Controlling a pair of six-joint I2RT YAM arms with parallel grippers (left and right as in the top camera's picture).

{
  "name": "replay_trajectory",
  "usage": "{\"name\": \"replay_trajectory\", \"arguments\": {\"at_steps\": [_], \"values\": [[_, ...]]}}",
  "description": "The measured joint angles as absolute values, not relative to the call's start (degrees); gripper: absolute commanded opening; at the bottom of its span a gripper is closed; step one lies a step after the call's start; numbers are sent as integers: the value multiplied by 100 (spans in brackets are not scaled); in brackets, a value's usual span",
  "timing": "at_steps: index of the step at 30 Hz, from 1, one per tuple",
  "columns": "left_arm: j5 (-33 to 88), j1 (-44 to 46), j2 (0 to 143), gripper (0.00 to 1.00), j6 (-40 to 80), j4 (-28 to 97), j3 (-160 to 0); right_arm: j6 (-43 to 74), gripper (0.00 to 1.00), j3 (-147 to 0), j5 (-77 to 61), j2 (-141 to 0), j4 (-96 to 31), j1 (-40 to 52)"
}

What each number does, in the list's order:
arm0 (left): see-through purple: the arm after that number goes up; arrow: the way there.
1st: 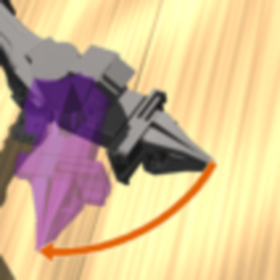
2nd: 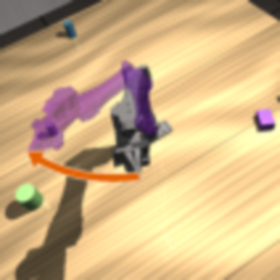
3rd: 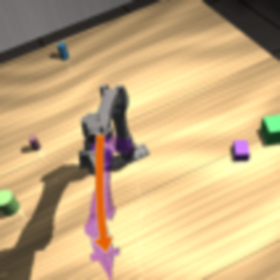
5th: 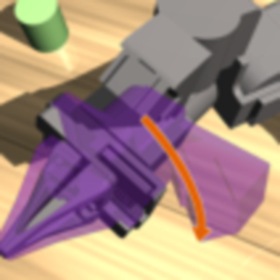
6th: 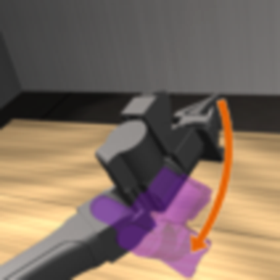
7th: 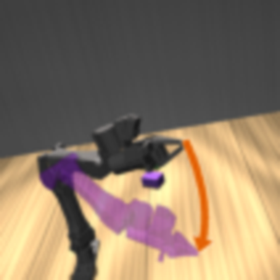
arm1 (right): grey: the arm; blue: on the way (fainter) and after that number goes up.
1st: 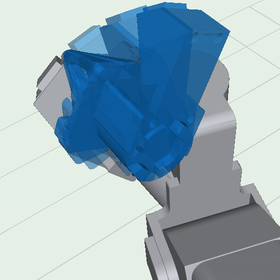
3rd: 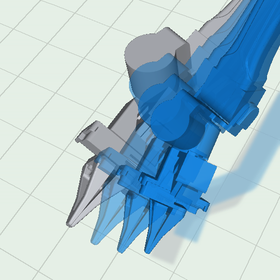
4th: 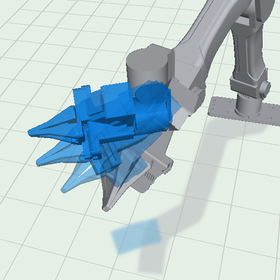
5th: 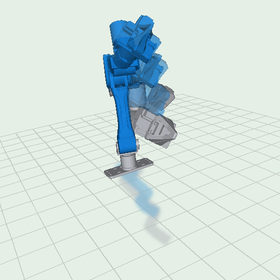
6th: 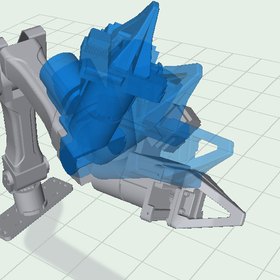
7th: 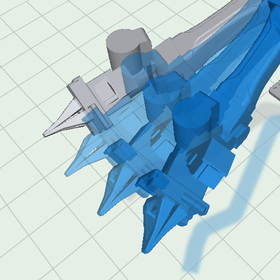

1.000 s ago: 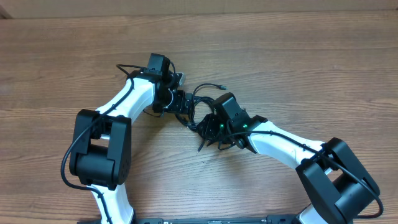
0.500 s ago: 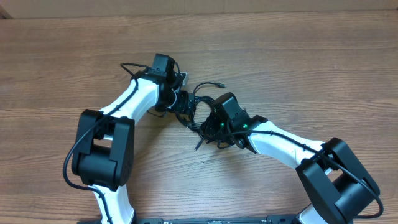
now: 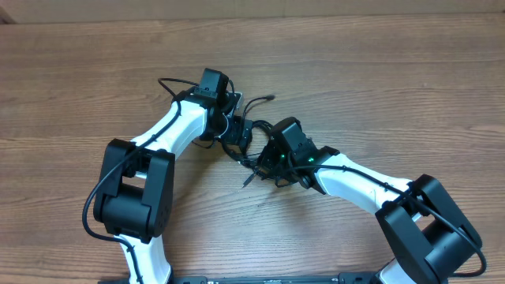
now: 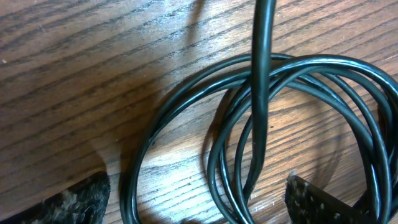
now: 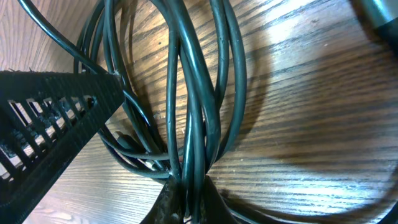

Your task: Untangle cables

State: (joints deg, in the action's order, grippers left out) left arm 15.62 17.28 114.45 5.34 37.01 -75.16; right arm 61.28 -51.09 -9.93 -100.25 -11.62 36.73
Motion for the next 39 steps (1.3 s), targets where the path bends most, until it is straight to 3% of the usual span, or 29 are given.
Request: {"name": "replay_trajectory", "arguments": {"at_steps": [5,22,33,39], "values": [[1531,1728,11445,89,537,3704,-7516,6014,4,-5109,-1378,-10025,-1146,3544],[489,1728,11456,90,534,3618,-7500,4641,4,-5109,-4580,-10025,-869,2095],[421,1728,11456,91,534,3621,-7494,4429,4,-5109,-5301,-10025,-1317,1544],[397,1728,11456,100,526,3658,-7494,4150,4,-5111,-5181,-10025,-1758,1417]]}}
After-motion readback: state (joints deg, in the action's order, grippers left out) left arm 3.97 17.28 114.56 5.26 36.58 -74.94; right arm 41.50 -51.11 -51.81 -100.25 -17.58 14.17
